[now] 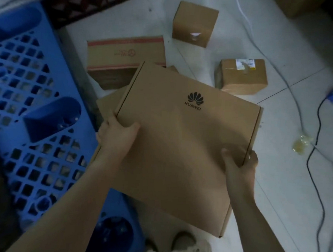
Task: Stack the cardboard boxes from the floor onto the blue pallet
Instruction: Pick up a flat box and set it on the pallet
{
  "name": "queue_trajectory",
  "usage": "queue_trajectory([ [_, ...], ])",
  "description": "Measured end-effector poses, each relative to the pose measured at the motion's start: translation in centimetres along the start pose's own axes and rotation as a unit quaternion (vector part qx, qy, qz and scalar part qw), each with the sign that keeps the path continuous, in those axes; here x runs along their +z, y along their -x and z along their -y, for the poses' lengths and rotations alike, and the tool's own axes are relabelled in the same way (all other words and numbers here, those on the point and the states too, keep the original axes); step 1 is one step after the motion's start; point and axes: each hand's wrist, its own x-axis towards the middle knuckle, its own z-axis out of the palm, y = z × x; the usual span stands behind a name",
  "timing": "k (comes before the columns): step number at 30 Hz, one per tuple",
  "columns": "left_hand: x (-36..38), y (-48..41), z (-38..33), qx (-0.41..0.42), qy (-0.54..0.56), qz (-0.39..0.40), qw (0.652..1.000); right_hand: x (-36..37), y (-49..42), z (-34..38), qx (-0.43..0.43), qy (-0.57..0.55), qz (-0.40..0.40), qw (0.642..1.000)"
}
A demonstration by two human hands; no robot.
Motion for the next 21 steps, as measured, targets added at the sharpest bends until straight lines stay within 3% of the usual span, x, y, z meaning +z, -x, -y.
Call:
queue_trajectory([
  [4,-0.6,-0.3,0.1,-0.027,0.015,0.018,0.999,0.0,0.2,0.9,-0.011,0.018,-0.024,0.999],
  [11,-5.2,2.0,1.8,-0.017,0.061,-0.022,0.998,-0.7,3.2,5.0,-0.088,0.044,-0.022,0.995],
  [21,-22.0,11.5,-3.2,-0.049,0.102,-0.117,0.987,-3.5,16.0,21.2,-0.186,0.098,0.002,0.978],
])
